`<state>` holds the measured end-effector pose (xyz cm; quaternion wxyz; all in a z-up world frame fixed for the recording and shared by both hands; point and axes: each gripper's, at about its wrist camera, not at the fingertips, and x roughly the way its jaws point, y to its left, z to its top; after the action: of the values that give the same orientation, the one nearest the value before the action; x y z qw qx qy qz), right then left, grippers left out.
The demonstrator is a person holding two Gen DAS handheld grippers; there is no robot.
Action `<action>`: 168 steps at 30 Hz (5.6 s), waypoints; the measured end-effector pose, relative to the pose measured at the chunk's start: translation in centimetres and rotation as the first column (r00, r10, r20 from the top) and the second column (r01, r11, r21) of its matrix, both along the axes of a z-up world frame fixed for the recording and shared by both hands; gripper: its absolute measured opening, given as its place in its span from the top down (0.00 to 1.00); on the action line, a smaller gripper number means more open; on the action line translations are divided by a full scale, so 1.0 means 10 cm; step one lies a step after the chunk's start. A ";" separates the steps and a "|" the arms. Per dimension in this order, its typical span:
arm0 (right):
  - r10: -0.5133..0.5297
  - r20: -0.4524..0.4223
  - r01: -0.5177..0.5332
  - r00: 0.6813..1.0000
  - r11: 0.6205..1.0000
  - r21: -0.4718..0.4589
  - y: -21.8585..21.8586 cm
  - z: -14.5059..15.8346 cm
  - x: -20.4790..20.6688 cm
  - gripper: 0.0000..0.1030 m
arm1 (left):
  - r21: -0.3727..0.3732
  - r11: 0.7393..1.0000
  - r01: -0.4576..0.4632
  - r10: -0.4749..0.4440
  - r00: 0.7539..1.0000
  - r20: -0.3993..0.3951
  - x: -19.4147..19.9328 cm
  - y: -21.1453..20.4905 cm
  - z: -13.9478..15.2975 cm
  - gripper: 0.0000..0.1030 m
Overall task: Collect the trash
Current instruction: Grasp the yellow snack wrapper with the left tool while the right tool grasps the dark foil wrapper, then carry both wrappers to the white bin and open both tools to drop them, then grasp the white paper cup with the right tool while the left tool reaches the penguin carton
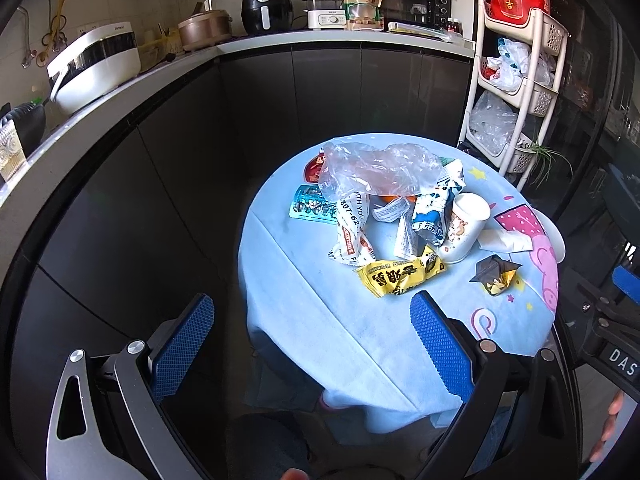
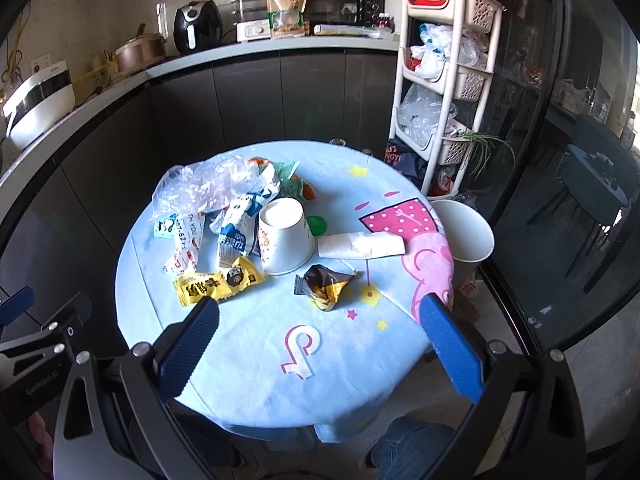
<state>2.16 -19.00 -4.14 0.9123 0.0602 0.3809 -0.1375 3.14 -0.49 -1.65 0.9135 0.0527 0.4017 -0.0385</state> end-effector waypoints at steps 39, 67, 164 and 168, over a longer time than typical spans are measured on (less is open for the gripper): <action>0.298 -0.100 -0.273 0.949 0.939 0.208 -0.83 -1.19 0.77 0.64 | -0.129 0.905 0.405 -0.425 0.850 -0.312 1.36 -1.06 -1.37 0.71; -0.003 -0.013 0.005 1.000 0.988 0.153 -3.21 -0.80 0.73 0.64 | -0.405 0.691 0.599 -0.695 0.704 -0.145 1.85 -4.15 -0.52 0.91; 0.491 -0.028 -0.488 0.871 0.870 0.062 -0.44 -0.58 1.52 0.43 | -0.285 0.896 0.342 -0.383 0.918 -0.105 1.20 -0.93 -0.70 0.40; 0.470 0.001 -0.469 0.883 0.881 0.063 -0.61 -0.47 1.33 0.43 | -0.266 0.893 0.364 -0.406 0.906 -0.122 1.33 -1.17 -0.83 0.45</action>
<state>15.49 -25.09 -8.84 0.9135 -0.0065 0.3946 0.0989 16.49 -12.21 -9.92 0.8486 0.0185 0.4539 -0.2713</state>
